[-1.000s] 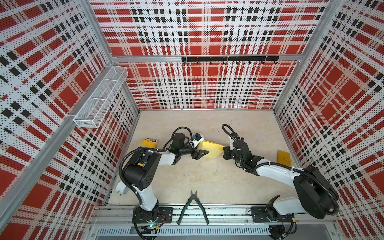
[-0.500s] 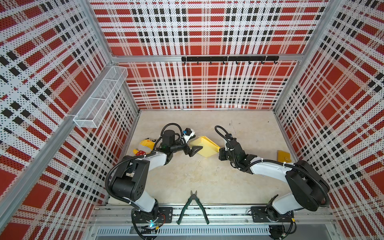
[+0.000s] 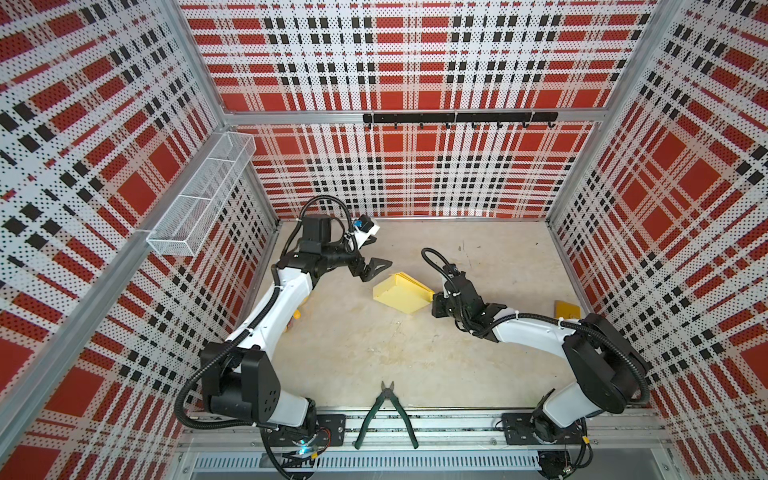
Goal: Fold the paper box
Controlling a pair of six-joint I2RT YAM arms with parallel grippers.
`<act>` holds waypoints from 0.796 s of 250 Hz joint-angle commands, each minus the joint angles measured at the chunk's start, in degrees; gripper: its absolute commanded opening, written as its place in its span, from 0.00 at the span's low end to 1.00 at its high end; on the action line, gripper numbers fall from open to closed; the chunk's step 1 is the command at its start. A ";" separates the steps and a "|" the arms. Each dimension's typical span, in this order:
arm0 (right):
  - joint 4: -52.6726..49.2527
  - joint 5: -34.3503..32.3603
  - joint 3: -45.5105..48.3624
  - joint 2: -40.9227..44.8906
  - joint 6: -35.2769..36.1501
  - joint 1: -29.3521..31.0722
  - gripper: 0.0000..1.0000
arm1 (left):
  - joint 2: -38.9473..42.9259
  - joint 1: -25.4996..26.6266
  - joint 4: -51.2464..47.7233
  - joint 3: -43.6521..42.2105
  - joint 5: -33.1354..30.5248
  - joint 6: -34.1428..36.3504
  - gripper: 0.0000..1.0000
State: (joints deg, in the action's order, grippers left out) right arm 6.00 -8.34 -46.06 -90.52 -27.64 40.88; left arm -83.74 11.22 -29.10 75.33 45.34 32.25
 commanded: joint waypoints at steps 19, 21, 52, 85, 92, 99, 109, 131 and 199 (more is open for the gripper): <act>-2.46 -0.62 -0.66 -1.99 1.27 0.78 0.00 | -0.27 5.73 -21.73 4.55 -12.83 13.73 0.85; -2.55 -0.63 -0.64 -1.98 1.27 0.82 0.00 | -0.28 5.76 -21.82 4.62 -13.07 13.61 0.85; -2.92 -0.80 -1.03 -1.85 1.28 1.03 0.00 | -0.54 8.24 -22.13 5.10 -16.29 11.45 0.73; -3.71 -1.24 -1.33 -1.67 1.32 1.30 0.00 | -0.93 9.97 -21.97 5.00 -20.10 12.09 0.69; -3.80 -1.24 -1.38 -1.64 1.32 1.39 0.00 | -1.15 10.35 -21.77 5.02 -20.54 12.06 0.68; -3.80 -1.31 -1.32 -1.67 1.34 1.39 0.00 | -1.45 10.64 -21.19 5.00 -21.12 11.81 0.65; -3.90 -1.50 -1.40 -1.65 1.26 1.34 0.00 | -1.83 10.87 -20.29 4.94 -22.25 11.05 0.61; -3.91 -1.68 -1.65 -1.75 1.14 1.43 0.00 | -2.50 11.45 -18.70 5.00 -24.12 10.30 0.56; -4.59 -1.92 -1.86 -1.61 1.16 1.83 0.00 | -4.45 12.75 -16.61 5.34 -26.21 9.40 0.37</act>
State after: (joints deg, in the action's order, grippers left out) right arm 4.38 -9.58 -47.40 -90.87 -27.66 42.15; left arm -87.74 23.40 -47.13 79.13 20.69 41.95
